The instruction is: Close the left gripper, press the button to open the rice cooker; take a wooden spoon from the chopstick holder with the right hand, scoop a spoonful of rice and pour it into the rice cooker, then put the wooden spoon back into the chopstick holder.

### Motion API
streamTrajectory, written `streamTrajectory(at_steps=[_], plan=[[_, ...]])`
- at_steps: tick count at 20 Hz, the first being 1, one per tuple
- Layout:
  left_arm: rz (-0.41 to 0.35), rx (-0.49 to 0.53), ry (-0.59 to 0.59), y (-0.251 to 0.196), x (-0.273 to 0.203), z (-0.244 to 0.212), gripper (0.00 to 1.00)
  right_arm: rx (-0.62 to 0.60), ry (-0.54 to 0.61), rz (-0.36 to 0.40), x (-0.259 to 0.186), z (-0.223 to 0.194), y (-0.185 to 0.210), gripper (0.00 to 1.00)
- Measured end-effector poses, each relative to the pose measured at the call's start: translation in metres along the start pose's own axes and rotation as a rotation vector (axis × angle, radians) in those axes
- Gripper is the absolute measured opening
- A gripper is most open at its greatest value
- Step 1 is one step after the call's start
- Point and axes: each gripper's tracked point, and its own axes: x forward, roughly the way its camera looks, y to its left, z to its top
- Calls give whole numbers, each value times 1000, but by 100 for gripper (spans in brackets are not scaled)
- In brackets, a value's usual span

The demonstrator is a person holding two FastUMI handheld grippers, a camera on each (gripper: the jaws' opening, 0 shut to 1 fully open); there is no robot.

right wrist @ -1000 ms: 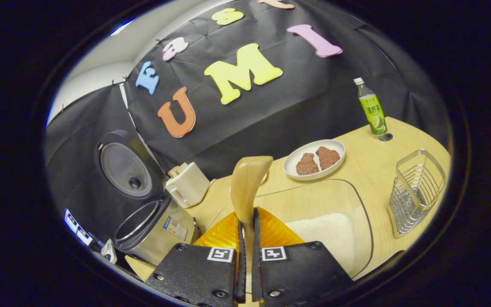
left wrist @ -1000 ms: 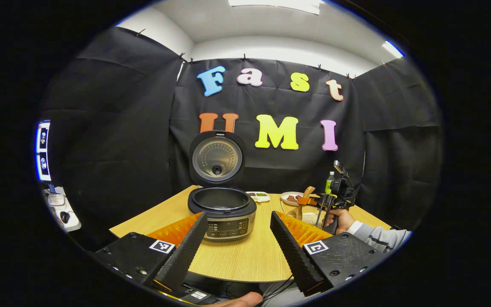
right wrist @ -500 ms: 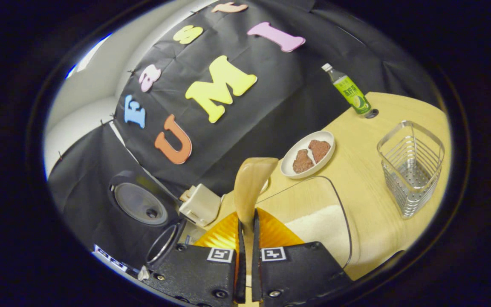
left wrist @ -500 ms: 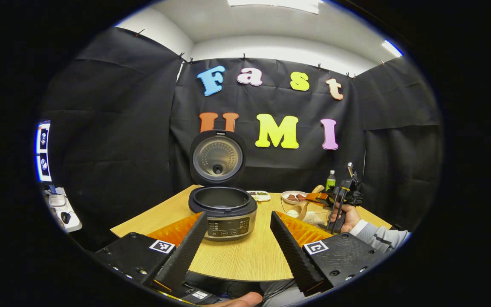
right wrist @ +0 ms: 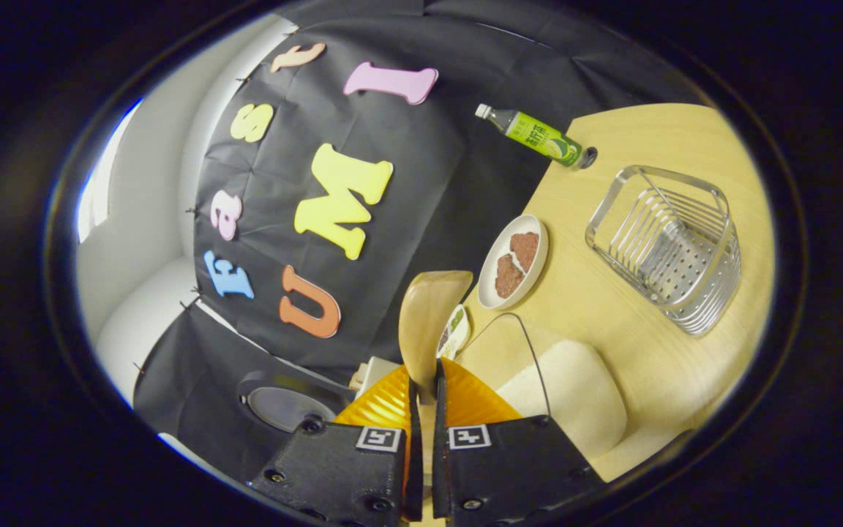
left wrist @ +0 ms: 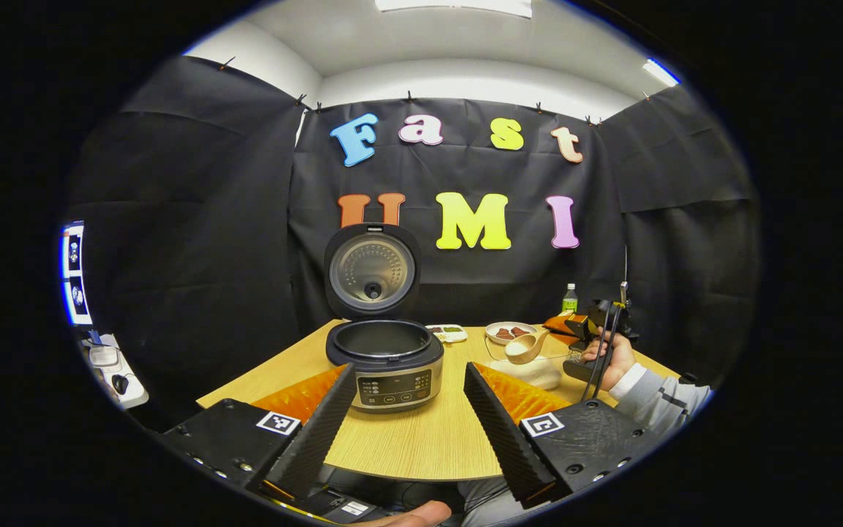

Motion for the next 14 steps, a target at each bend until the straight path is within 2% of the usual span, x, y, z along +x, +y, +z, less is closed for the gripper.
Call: streamTrajectory(at_steps=[5,9,14], plan=[[-4,6,-3,2,-5,0,94,135,24,100,-8,-3,46,10],[-2,2,-10,7,-9,1,95,118,59,153,-7,-21,93,10],[14,-10,-20,23,-19,4,94,59,118,186,8,-64,148,10]])
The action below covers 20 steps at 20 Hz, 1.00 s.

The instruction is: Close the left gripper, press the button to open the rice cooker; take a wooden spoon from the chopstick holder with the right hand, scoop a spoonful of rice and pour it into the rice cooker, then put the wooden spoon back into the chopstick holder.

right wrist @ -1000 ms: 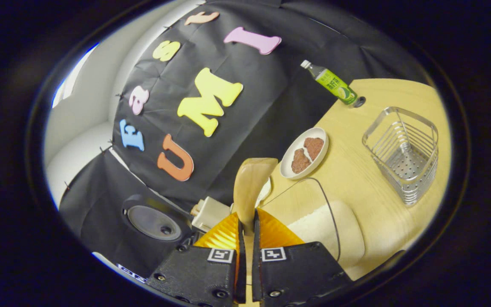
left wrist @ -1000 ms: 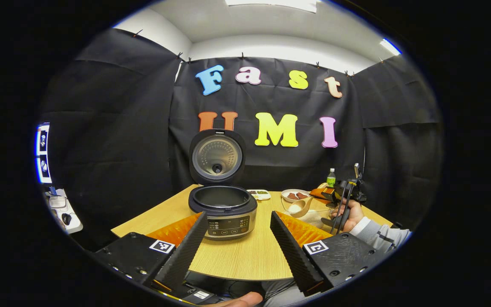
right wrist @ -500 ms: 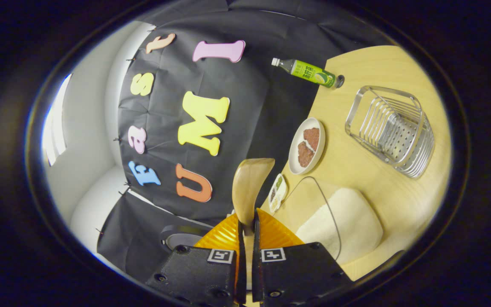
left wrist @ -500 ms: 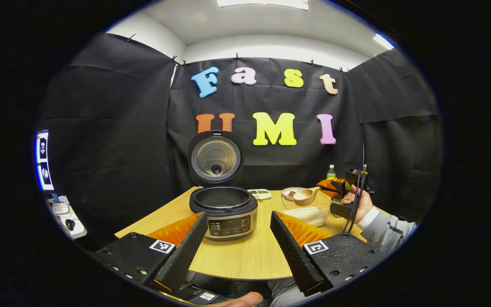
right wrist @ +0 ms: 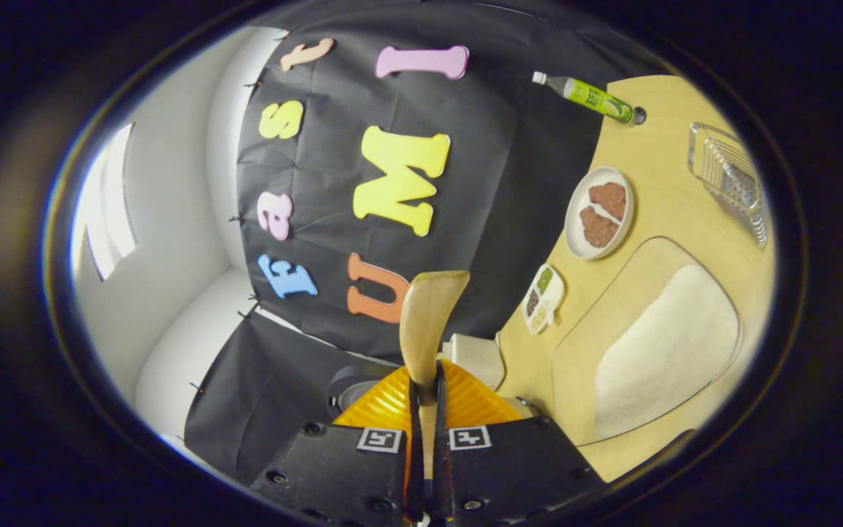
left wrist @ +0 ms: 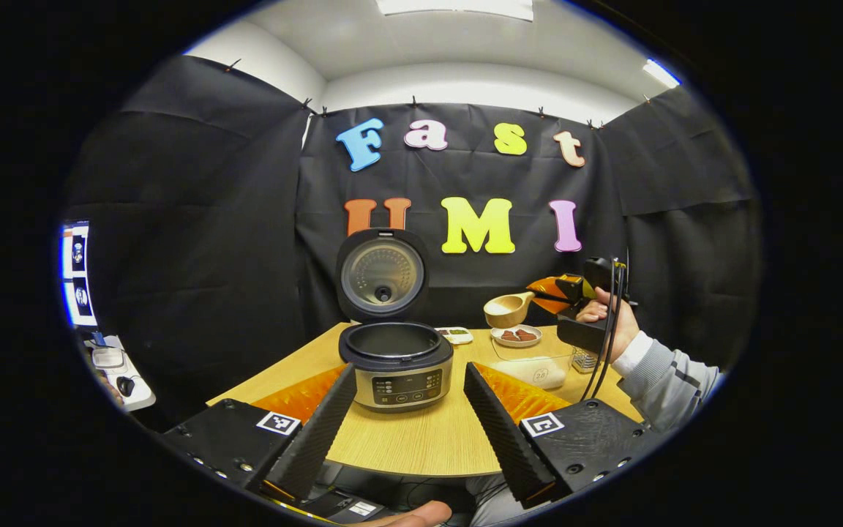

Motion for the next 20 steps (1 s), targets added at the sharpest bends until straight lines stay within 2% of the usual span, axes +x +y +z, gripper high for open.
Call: streamTrajectory(at_steps=[4,10,14,20], plan=[[12,-9,-17,12,-9,7,94,-93,36,-21,32,-33,27,10],[23,-1,-38,27,-24,13,94,-371,39,-65,77,-61,58,10],[37,-18,-56,42,-29,18,94,-598,33,-97,102,-83,64,10],[67,-44,-56,61,-32,13,94,-793,68,-145,119,-116,70,11]])
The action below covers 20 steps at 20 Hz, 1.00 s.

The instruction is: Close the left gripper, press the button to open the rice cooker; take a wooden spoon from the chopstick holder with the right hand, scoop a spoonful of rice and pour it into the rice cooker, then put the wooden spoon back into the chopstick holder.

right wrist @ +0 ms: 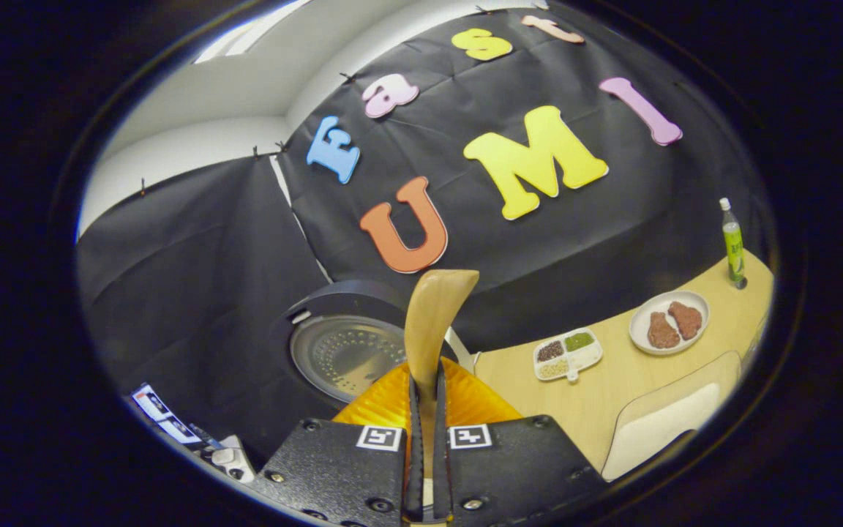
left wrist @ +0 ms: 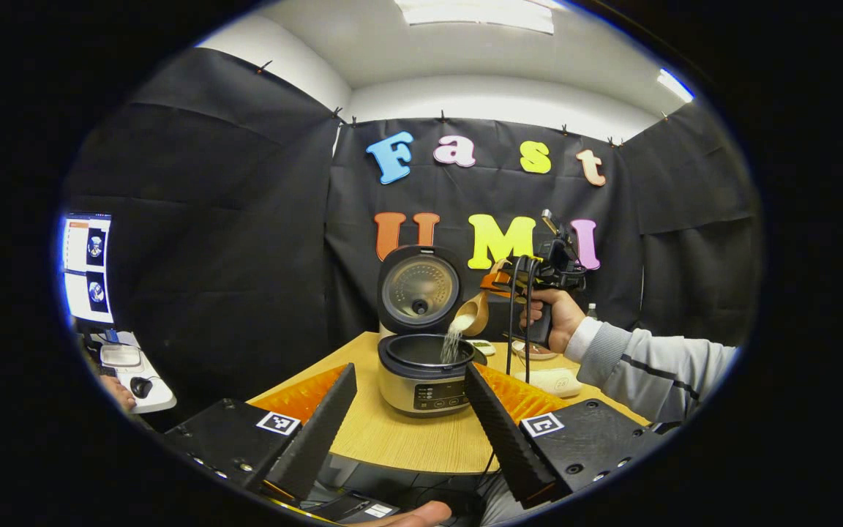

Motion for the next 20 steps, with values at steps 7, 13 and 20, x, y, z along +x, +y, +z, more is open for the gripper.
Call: streamTrajectory(at_steps=[7,13,20], plan=[[-4,-10,-1,1,1,-3,94,-279,-5,-22,-3,-3,24,10],[-16,2,10,-7,6,-9,95,-419,12,2,-5,-20,46,11],[-17,-2,24,-11,9,-15,94,-590,9,-9,-7,-37,48,10]])
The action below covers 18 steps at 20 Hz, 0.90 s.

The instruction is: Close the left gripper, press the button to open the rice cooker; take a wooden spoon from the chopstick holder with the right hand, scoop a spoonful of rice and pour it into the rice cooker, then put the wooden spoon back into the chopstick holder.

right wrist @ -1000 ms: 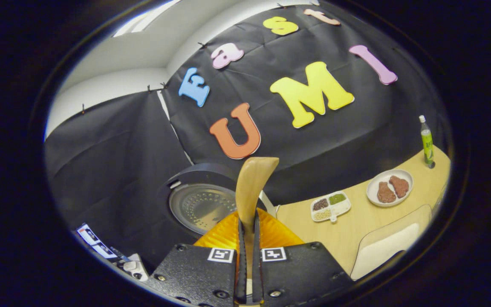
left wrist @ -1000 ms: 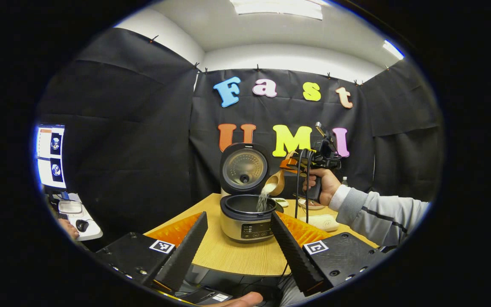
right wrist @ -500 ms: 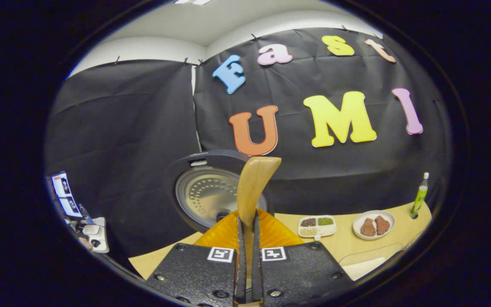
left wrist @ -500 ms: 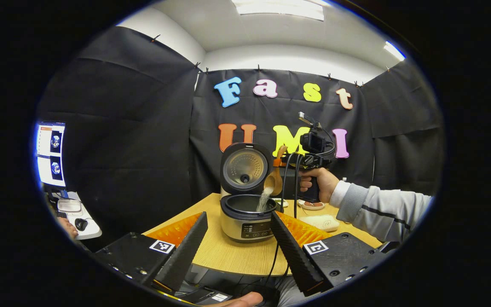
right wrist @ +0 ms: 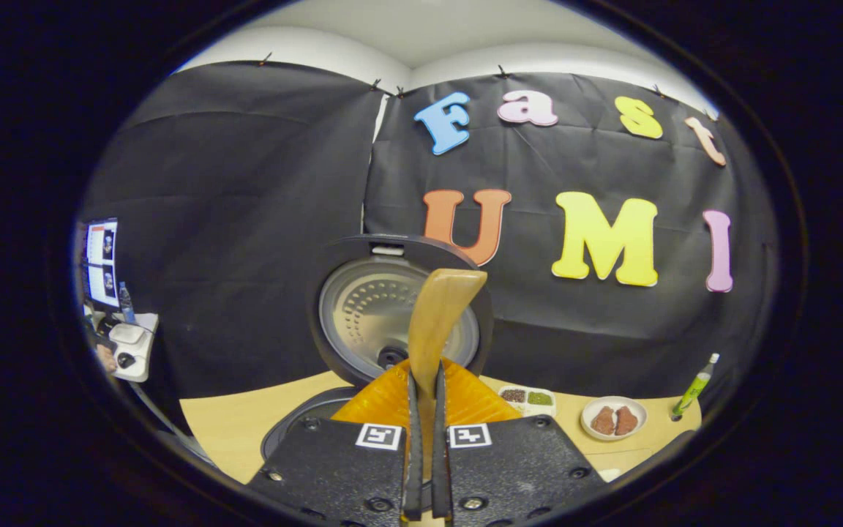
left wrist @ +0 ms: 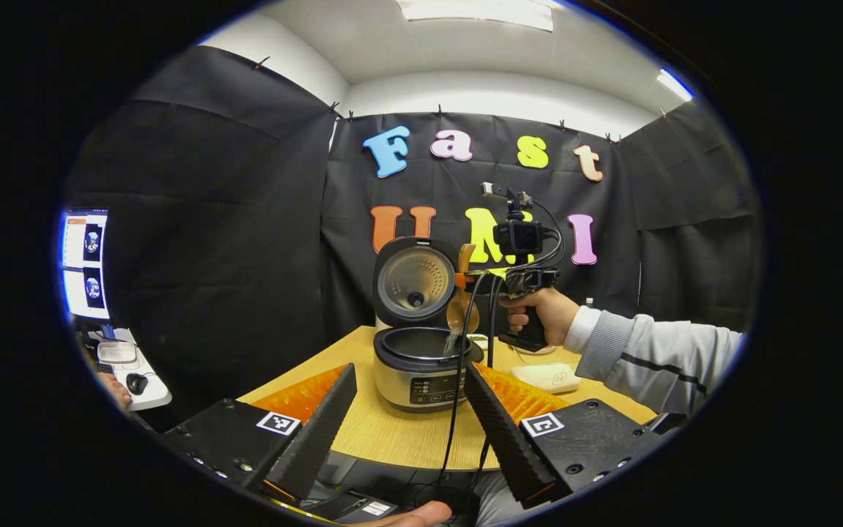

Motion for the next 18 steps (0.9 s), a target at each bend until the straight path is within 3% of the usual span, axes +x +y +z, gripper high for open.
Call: streamTrajectory(at_steps=[7,12,18], plan=[[-47,4,-12,-19,5,1,94,-155,-16,1,-10,-9,-1,10],[-57,26,-2,-25,5,-6,94,-115,-35,-11,-24,-4,-19,11],[-73,28,-5,-36,13,-5,95,29,-71,-111,-55,9,-97,10]])
